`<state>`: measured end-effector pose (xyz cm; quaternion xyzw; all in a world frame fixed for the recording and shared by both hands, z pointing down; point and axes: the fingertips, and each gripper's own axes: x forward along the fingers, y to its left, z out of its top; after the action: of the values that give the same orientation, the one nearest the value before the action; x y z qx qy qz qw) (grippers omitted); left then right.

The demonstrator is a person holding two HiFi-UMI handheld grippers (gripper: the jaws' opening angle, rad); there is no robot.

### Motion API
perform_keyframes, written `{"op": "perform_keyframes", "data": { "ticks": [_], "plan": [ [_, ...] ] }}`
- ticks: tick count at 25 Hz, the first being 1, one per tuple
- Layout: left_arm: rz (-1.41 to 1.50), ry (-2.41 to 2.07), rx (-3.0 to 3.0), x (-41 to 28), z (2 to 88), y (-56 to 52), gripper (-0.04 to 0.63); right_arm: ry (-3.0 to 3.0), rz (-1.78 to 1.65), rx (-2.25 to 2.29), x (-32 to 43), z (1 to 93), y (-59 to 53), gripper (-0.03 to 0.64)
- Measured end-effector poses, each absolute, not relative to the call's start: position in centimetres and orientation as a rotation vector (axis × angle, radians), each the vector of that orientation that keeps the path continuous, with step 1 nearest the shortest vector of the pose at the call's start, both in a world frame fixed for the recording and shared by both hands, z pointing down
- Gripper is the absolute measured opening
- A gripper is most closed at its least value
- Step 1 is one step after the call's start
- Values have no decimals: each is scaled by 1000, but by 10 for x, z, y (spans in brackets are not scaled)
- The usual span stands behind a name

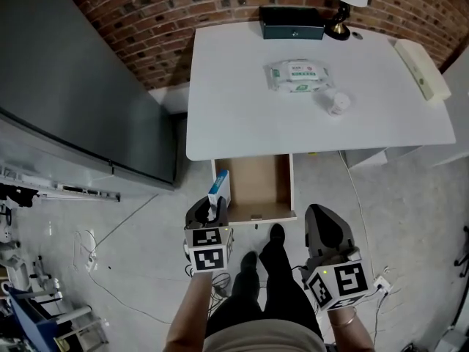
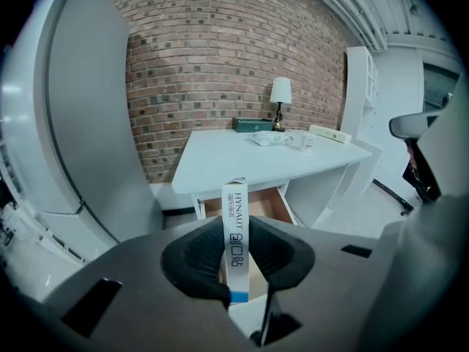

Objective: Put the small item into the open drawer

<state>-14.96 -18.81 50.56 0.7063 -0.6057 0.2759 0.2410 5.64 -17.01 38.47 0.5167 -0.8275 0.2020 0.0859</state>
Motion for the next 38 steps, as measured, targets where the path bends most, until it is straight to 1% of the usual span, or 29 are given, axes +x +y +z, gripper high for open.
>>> {"op": "perform_keyframes", "data": {
  "ticks": [12, 15, 29, 38],
  "plan": [
    [896, -1599, 1786, -142, 618, -208, 106, -2394, 719, 1461, 64, 431, -188, 8],
    [928, -1575, 1759, -140, 641, -212, 106, -2423, 689, 1502, 67, 435, -196, 8],
    [1062, -1484, 1651, -134, 719, -221, 106, -2353, 762, 1450, 75, 482, -196, 8],
    [1163, -1456, 1588, -133, 753, -227, 106, -2338, 772, 1430, 77, 491, -195, 8]
  ]
}}
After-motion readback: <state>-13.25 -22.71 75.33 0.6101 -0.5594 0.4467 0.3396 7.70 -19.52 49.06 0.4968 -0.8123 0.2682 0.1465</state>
